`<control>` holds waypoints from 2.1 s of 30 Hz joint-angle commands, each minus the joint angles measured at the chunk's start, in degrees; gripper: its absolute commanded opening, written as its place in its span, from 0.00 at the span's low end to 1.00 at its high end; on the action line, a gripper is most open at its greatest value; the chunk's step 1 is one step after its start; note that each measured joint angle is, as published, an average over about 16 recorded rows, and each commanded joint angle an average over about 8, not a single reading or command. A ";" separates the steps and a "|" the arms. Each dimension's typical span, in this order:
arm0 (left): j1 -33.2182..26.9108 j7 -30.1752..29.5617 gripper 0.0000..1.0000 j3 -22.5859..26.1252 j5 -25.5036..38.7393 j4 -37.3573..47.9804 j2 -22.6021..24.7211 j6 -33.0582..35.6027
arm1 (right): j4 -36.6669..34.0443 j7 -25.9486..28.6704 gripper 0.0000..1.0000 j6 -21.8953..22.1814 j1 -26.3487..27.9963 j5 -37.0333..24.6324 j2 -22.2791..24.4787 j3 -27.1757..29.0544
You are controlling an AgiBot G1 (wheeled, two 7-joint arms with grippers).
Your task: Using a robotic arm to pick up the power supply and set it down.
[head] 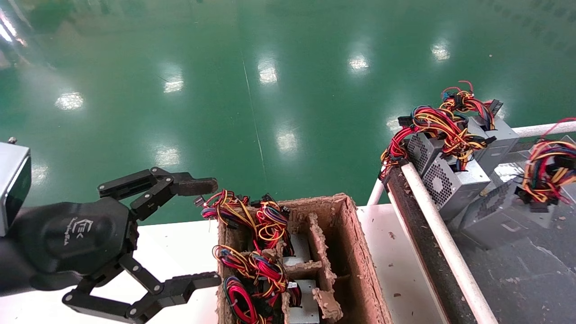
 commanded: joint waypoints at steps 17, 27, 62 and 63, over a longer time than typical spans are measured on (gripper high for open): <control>0.00 0.00 1.00 0.01 0.00 0.00 0.00 0.00 | 4.62 7.95 0.00 6.98 15.21 -13.96 -6.85 -10.25; 0.00 0.00 1.00 0.01 -0.01 0.00 0.00 0.00 | -0.80 12.90 0.00 2.09 32.90 -27.87 -15.42 -18.36; -0.01 0.01 1.00 0.02 -0.01 0.00 -0.01 -0.01 | -15.66 15.14 1.00 -12.25 54.15 -41.28 -23.57 -26.67; -0.01 0.01 1.00 0.02 -0.01 0.00 -0.01 -0.01 | -15.58 15.33 1.00 -12.45 54.31 -41.43 -23.46 -26.75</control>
